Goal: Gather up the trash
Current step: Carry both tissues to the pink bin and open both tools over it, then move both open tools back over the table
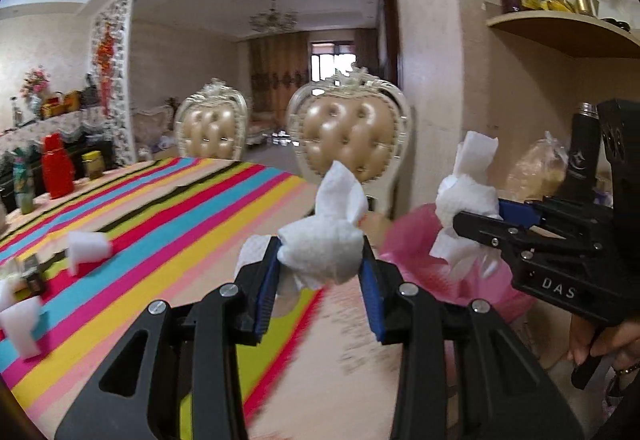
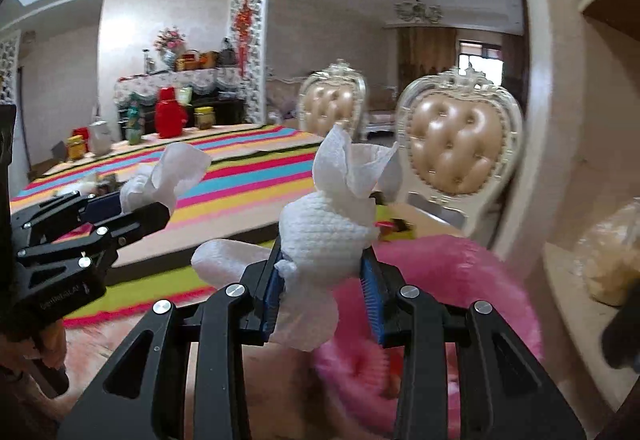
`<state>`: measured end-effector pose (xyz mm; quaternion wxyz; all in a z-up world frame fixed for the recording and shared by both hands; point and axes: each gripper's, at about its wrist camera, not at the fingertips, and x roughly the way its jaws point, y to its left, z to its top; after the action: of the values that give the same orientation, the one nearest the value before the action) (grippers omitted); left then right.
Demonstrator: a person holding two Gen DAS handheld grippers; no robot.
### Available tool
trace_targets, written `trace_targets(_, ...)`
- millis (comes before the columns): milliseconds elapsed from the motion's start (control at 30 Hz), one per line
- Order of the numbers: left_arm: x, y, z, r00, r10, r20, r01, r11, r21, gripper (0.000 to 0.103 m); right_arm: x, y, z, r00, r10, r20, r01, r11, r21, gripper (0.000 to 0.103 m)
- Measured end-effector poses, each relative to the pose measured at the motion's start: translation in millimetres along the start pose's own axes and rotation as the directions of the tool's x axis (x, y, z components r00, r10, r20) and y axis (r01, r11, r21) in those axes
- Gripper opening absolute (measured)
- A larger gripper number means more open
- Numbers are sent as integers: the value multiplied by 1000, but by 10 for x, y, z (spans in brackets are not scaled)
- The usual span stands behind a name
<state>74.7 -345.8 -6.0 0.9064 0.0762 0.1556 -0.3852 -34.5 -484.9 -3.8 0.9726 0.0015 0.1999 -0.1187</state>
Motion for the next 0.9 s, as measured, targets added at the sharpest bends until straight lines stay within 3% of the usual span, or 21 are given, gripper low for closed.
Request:
trace_targets(267,533,-508,134,983,-182,-40,183,983,17,38,-39,-671,-111,990,-133,-53,135,990,33,36)
trace_targets(567,1025,-941,126,954,-288,-81,290,957,24,43,34,-1039,-301,977,-185,-105,193,979,68,38)
trace_targets(633,1115,-952,109,955,-282,-96,285,958,17,63,81,-1061,-330,977,-181,-113,190,979,77,50)
trace_targets(700,1160,-891,86,957,-271,-105,272,962,-10,71,122,-1076,-345,978,-169,-119,179,980,85,61)
trace_targets(767,1143,-769,92,963,-246,-110,245,969,-23,73,146,-1066,-359,978,-173,-119,183,980,79,63)
trace_targets(900,934,-425,184,986,-149,-73,145,988,-49,88,95,-1035,-355,977,-178,-113,187,980,70,63)
